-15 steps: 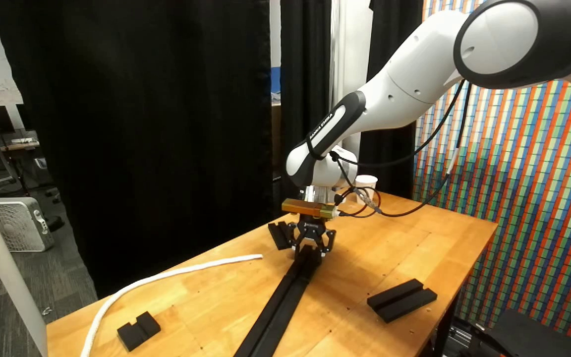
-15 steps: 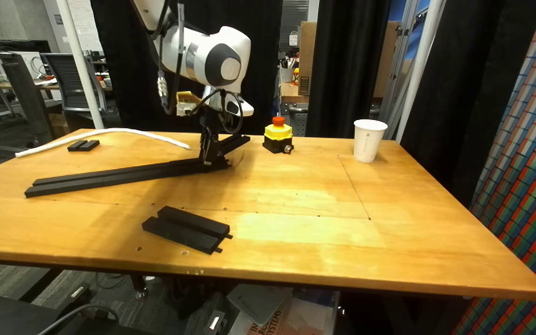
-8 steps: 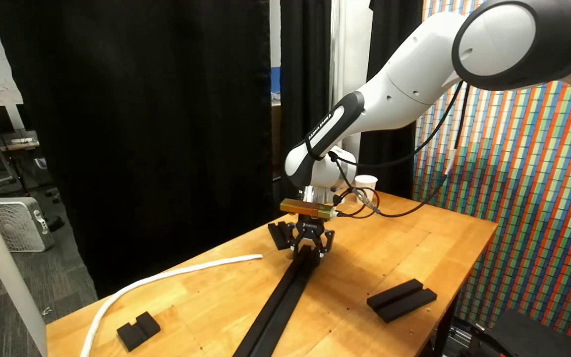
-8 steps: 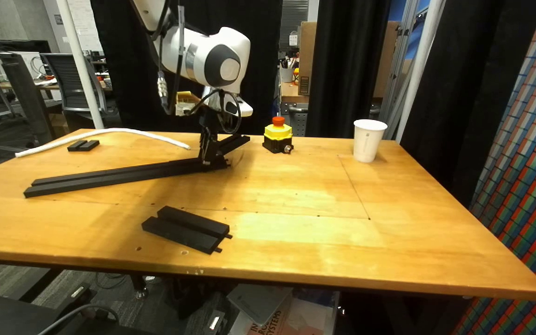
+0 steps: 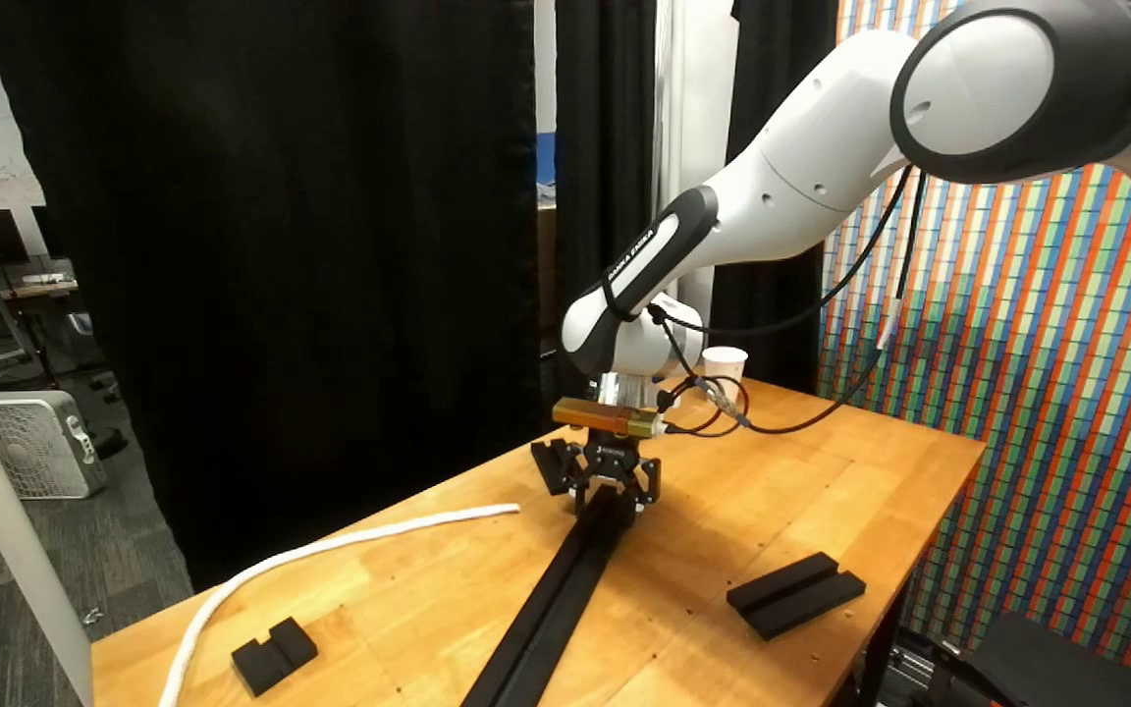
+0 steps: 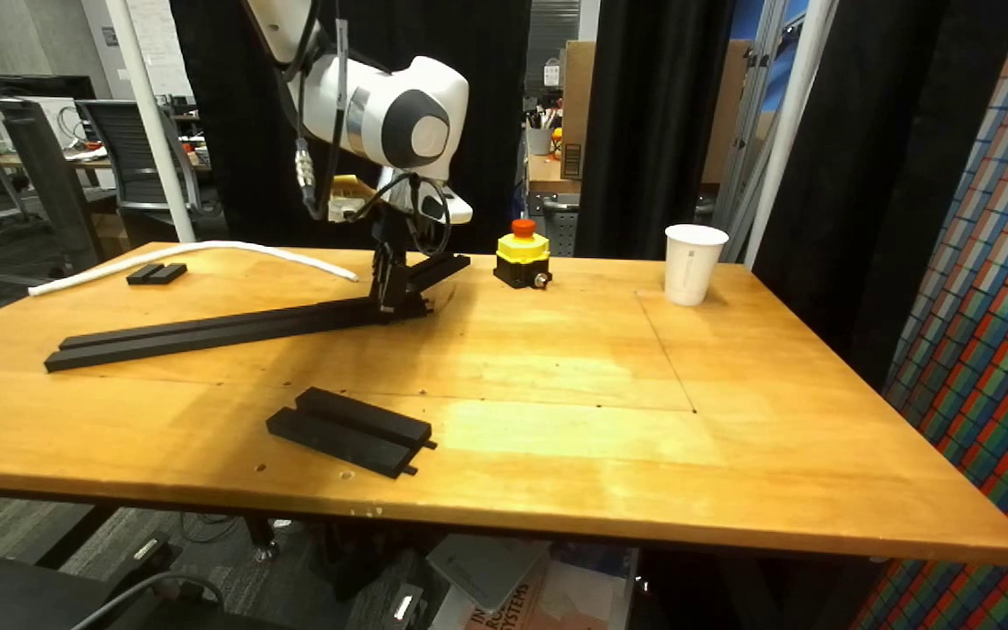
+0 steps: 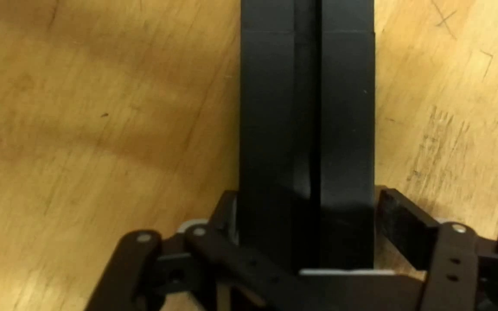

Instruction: Organize the black objects in a line

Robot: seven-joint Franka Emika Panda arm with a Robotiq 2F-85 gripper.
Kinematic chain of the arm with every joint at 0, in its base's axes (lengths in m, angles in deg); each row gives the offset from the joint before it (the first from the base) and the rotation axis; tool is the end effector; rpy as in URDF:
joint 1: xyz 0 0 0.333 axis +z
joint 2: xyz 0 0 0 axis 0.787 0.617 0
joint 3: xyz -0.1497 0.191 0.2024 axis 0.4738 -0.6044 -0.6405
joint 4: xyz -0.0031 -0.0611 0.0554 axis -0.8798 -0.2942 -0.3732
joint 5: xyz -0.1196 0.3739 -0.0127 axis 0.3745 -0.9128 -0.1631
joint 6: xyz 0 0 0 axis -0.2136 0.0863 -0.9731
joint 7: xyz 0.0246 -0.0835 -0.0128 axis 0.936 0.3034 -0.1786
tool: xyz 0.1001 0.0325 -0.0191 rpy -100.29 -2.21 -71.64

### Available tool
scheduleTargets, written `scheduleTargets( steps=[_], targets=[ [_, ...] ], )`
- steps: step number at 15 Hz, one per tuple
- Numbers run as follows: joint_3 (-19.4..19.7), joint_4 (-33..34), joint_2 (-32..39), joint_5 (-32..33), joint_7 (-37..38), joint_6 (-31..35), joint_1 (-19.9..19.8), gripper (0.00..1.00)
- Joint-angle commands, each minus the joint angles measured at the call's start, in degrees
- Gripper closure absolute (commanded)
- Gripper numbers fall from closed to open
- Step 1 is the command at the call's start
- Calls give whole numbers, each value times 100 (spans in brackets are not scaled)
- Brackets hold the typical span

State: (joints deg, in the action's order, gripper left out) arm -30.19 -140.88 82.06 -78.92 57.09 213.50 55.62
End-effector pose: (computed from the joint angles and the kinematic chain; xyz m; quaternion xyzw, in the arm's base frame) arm 0.6170 0.0612 0.2016 -0.8711 0.4650 0.1340 0.0836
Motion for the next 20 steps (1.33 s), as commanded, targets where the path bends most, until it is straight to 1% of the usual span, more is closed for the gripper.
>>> scheduleTargets(
  steps=[1,3,5,7,9,12,15,17,20],
  targets=[
    [-175,185,246,-219,-414,149,-16,0],
    [-189,96,106,-189,-559,163,11,0],
    [-138,-98,-195,-110,-471,162,101,0],
    [-39,-336,-581,31,-150,84,252,0],
    [36,-704,-1050,109,275,181,427,0],
    [74,-1237,-1727,252,1204,156,648,0],
    [-32,-1854,-2328,351,2363,148,767,0],
    [-160,-2345,-2637,216,3077,301,794,0],
    [-369,-3013,-2964,-96,3887,606,763,0]
  ],
)
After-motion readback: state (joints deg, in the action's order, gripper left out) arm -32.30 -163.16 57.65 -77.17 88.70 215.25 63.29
